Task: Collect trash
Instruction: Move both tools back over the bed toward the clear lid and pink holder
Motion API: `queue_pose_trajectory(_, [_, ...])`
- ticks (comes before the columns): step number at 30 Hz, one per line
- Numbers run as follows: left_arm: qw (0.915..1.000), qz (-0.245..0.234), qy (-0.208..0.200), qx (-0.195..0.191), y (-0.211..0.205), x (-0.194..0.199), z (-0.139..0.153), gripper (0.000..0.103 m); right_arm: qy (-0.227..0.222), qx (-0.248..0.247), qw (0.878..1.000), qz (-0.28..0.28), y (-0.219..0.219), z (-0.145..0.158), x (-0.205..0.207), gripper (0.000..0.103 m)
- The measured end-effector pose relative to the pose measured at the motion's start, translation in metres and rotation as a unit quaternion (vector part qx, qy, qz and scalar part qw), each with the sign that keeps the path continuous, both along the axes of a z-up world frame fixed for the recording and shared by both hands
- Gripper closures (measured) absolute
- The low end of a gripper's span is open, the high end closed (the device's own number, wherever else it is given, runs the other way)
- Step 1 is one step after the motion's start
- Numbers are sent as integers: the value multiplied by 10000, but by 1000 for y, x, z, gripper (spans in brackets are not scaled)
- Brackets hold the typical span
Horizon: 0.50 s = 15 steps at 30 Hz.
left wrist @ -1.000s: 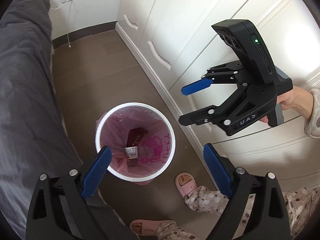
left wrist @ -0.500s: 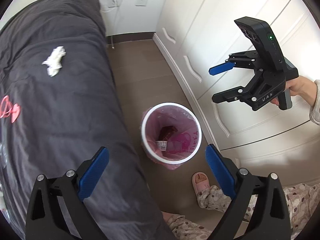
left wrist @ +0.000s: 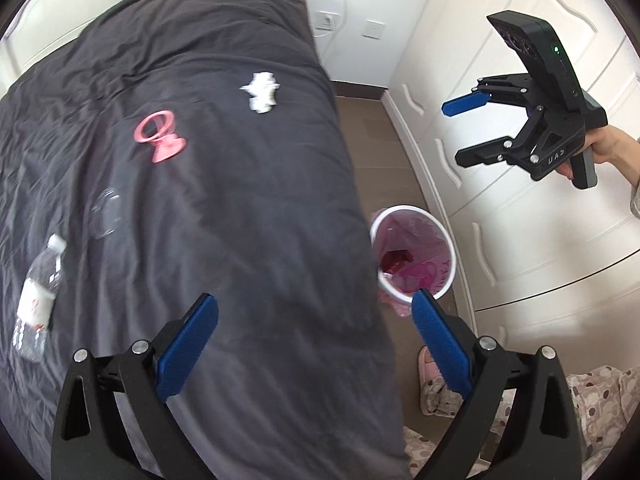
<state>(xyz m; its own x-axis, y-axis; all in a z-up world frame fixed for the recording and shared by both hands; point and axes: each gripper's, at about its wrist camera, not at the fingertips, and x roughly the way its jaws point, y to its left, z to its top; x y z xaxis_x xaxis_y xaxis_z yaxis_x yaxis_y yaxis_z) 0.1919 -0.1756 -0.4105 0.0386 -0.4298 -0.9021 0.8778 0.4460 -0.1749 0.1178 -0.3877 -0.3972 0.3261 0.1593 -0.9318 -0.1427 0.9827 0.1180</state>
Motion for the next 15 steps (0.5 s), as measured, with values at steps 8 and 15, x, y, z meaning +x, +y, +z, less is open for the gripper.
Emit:
queue_pose_trajectory(8, [9989,429,-200,8,84,51,20,7,-60,-148,9983,565,56,19,74,16])
queue_pose_trajectory(15, [9950,937,-337,11,155,98,34,5,-195,-421,9936,1034,98,36,132,11])
